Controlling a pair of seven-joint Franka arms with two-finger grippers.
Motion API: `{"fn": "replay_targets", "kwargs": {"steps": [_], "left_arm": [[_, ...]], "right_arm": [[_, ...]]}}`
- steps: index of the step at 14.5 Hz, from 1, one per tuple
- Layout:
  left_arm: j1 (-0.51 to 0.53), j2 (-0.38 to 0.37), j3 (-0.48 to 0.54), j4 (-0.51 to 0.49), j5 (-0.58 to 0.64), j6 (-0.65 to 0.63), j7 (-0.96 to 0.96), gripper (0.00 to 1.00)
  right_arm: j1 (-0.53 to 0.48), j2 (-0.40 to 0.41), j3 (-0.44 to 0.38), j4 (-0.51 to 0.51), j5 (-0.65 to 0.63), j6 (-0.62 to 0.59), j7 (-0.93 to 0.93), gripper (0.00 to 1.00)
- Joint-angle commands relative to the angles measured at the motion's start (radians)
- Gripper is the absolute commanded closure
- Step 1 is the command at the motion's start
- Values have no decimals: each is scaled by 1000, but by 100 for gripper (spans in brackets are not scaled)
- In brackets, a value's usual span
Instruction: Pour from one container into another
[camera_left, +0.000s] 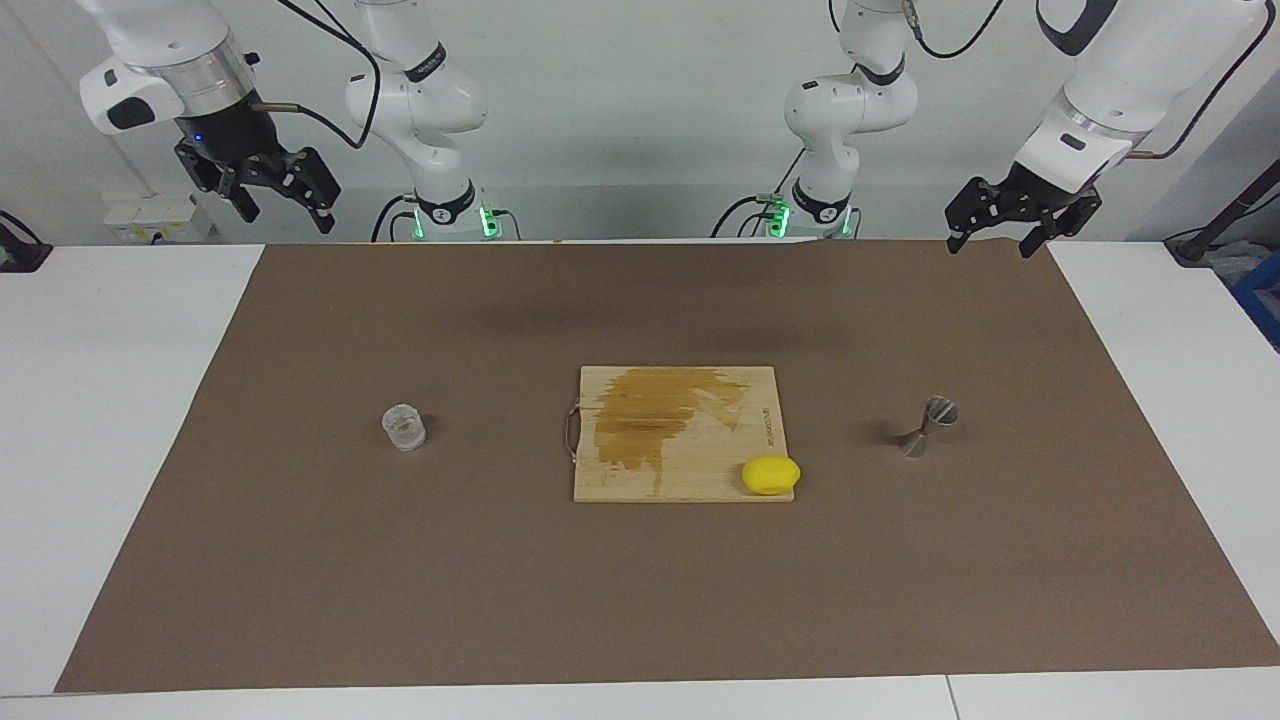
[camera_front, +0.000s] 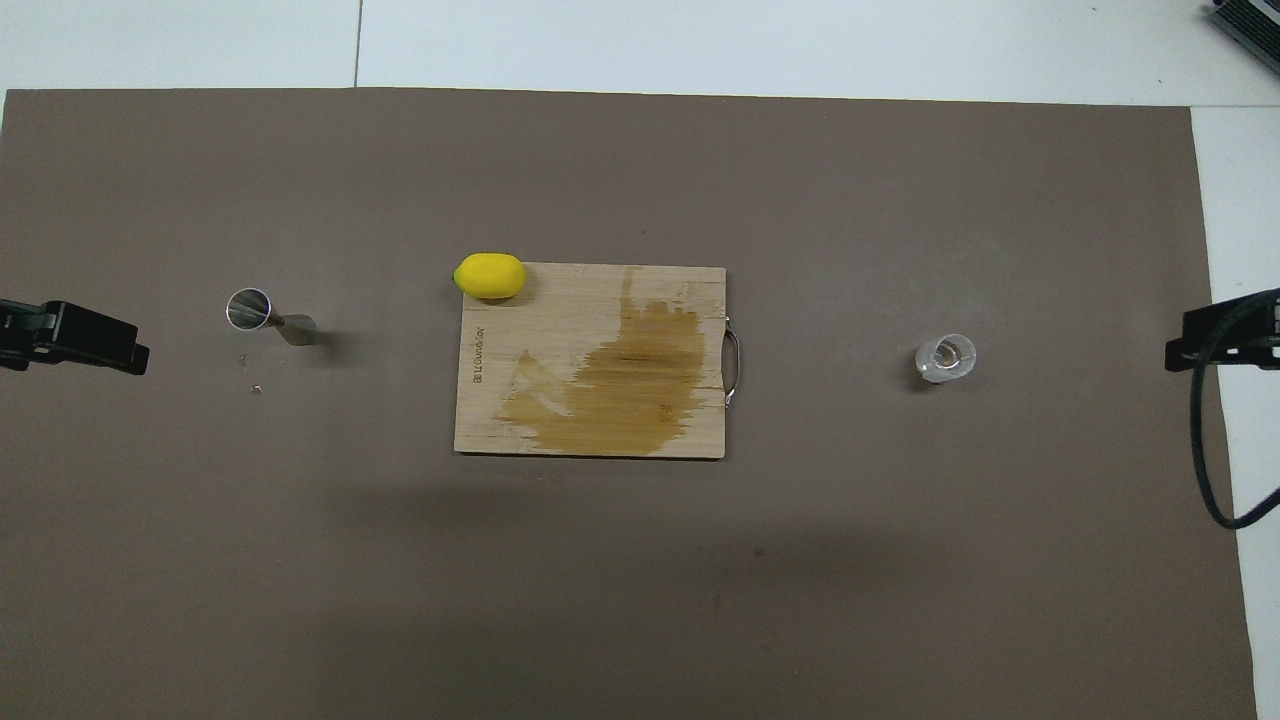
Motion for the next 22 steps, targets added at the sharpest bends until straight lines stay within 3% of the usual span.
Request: {"fn": "replay_targets", "kwargs": {"steps": [1, 5, 10, 14, 20, 22], "left_arm": [[15, 64, 1, 26, -23, -81, -129, 0], [15, 163, 62, 53, -141, -97, -486, 0], [15, 226, 125, 43, -269, 10, -864, 0], [16, 281, 196, 37, -399, 44, -1042, 0], [27, 310, 295, -65, -670, 141, -1162, 0], [70, 312, 300, -118, -746, 179, -1171, 0]], "right_arm": [[-10, -41, 3, -43, 19, -15, -23, 0], [-4, -33, 3, -62, 6, 71, -57, 1], [-20, 68, 1, -33, 15, 141, -43, 5], [-25, 154, 1, 2, 12, 191, 58, 5], [-62, 212, 3, -27, 29, 244, 325, 9], [-79, 270, 1, -29, 125, 282, 395, 9]]}}
